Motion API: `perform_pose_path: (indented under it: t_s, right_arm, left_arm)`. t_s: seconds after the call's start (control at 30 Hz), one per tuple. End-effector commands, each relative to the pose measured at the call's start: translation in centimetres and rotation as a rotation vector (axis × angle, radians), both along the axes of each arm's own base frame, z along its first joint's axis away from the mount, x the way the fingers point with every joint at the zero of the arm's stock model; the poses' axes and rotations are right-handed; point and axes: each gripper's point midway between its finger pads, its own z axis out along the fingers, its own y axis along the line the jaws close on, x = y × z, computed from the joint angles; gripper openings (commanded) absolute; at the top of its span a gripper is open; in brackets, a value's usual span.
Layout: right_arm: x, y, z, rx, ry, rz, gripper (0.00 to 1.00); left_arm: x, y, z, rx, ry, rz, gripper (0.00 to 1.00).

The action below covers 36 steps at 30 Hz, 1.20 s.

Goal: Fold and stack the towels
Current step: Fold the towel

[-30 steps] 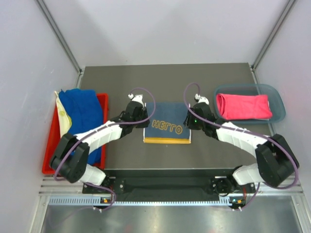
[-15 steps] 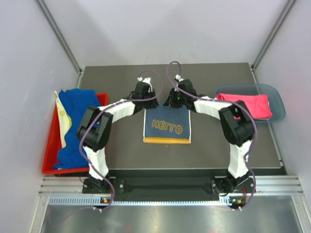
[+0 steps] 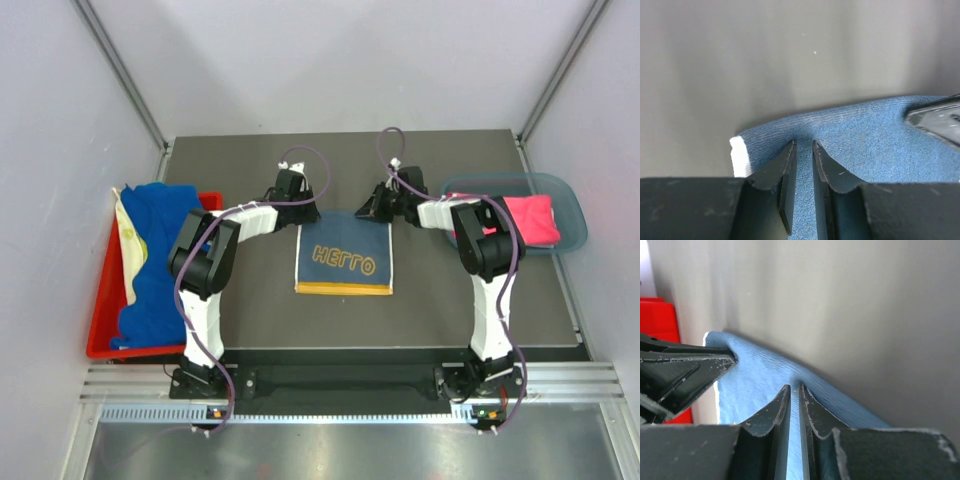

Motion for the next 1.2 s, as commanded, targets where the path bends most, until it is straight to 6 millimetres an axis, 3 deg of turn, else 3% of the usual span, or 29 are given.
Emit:
perform_pose_path:
  t_s: [0.0, 0.1, 0.53, 0.8, 0.9, 1.0, 1.17]
  right_arm:
    - [1.1, -1.6, 1.7, 0.053, -0.051, -0.020, 0.13]
    - [1.2, -2.8, 1.9, 0.038, -0.057, -0.034, 0.13]
    - [2.9, -8.8, 3.4, -0.161, -0.128, -0.118, 0.13]
    - [3.3, -10.2, 6.2, -0.248, -0.196, -0.146, 0.16]
    - [2.5, -10.8, 6.4, -0.283, -0.190, -0.152, 0.17]
    - [2.1, -10.9, 7.3, -0.309, -0.211, -0.161, 0.18]
    - [1.3, -10.3, 7.0, -0.385, -0.215, -0.149, 0.27]
  left_arm:
    - [0.5, 1.3, -1.3, 0.042, -0.004, 0.042, 0.24]
    - [0.6, 1.8, -1.3, 0.048, -0.003, 0.062, 0.24]
    - [2.3, 2.1, 2.1, 0.042, -0.070, 0.056, 0.27]
    - [3.2, 2.4, 4.0, 0.061, -0.105, 0.046, 0.33]
    - [3.7, 2.8, 5.4, 0.095, -0.125, 0.046, 0.34]
    - [3.6, 3.6, 5.7, 0.134, -0.125, 0.065, 0.35]
    - [2.7, 5.0, 5.3, 0.215, -0.089, 0.076, 0.38]
